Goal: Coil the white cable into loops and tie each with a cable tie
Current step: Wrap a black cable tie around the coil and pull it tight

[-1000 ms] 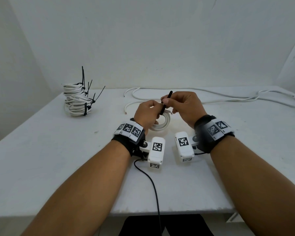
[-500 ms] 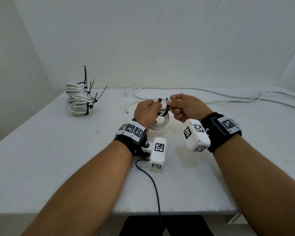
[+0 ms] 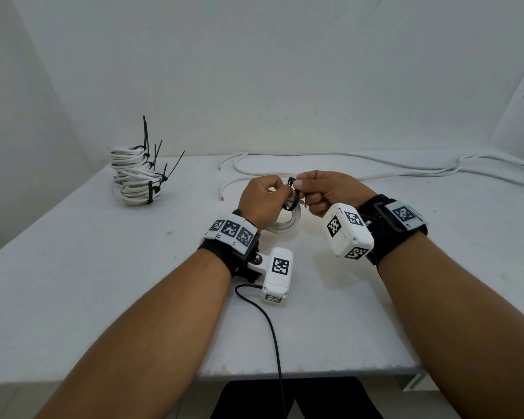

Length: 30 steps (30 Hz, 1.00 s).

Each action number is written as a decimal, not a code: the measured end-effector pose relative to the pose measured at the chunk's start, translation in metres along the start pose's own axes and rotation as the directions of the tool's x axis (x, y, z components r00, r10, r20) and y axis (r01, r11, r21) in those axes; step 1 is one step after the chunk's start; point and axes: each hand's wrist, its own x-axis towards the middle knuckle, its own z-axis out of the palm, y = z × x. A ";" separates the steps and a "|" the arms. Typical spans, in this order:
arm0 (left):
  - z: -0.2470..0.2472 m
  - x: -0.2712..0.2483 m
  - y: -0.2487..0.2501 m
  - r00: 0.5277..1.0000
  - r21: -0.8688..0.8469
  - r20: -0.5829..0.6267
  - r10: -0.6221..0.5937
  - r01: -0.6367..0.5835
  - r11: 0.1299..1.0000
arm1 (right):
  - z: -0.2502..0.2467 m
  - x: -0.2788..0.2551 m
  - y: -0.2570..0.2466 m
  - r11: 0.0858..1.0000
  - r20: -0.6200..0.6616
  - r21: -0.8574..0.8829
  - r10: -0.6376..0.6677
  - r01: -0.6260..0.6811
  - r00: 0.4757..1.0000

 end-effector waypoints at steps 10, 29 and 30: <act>-0.005 0.000 0.003 0.996 0.034 0.040 0.084 -0.085 0.996 | 0.001 -0.003 -0.003 0.993 0.060 0.116 0.016 -0.023 0.998; -0.011 -0.003 0.005 0.977 -0.055 0.161 0.142 -0.134 0.989 | -0.004 -0.005 -0.001 0.996 -0.001 0.090 0.003 -0.003 1.000; -0.012 -0.003 0.004 0.975 -0.052 0.168 0.149 -0.142 0.988 | -0.003 -0.004 0.000 0.995 -0.003 0.096 0.010 -0.009 1.000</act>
